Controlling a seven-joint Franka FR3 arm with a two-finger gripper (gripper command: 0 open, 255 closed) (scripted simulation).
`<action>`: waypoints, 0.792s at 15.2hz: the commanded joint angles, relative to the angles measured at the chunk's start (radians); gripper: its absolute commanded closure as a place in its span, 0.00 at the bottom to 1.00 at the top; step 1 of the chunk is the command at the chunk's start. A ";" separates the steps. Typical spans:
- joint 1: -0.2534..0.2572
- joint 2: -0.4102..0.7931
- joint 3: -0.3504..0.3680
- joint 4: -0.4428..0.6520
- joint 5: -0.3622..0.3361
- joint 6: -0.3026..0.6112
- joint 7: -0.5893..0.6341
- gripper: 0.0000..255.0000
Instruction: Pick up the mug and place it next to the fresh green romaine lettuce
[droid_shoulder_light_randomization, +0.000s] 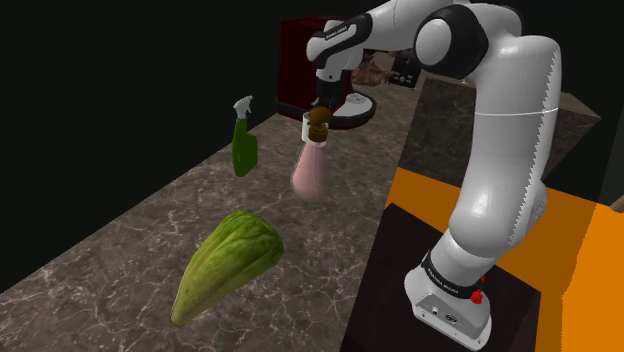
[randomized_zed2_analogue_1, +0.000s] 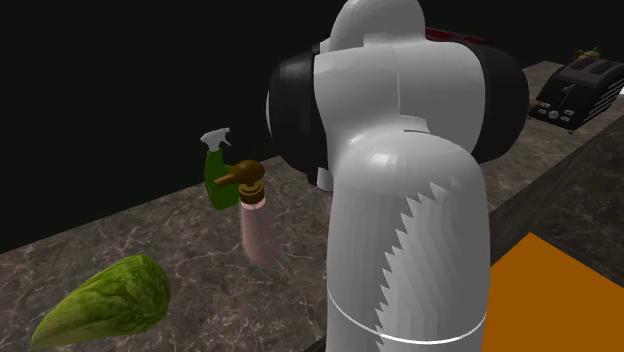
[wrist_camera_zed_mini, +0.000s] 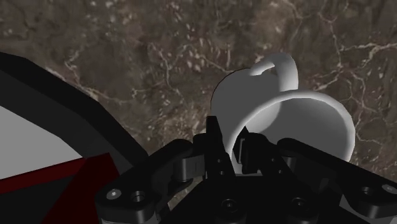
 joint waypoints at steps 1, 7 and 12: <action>-0.004 -0.015 -0.007 0.015 -0.004 -0.021 0.006 1.00; -0.005 -0.040 -0.009 0.061 -0.012 -0.091 0.014 1.00; -0.006 -0.055 -0.010 0.107 -0.017 -0.151 0.020 1.00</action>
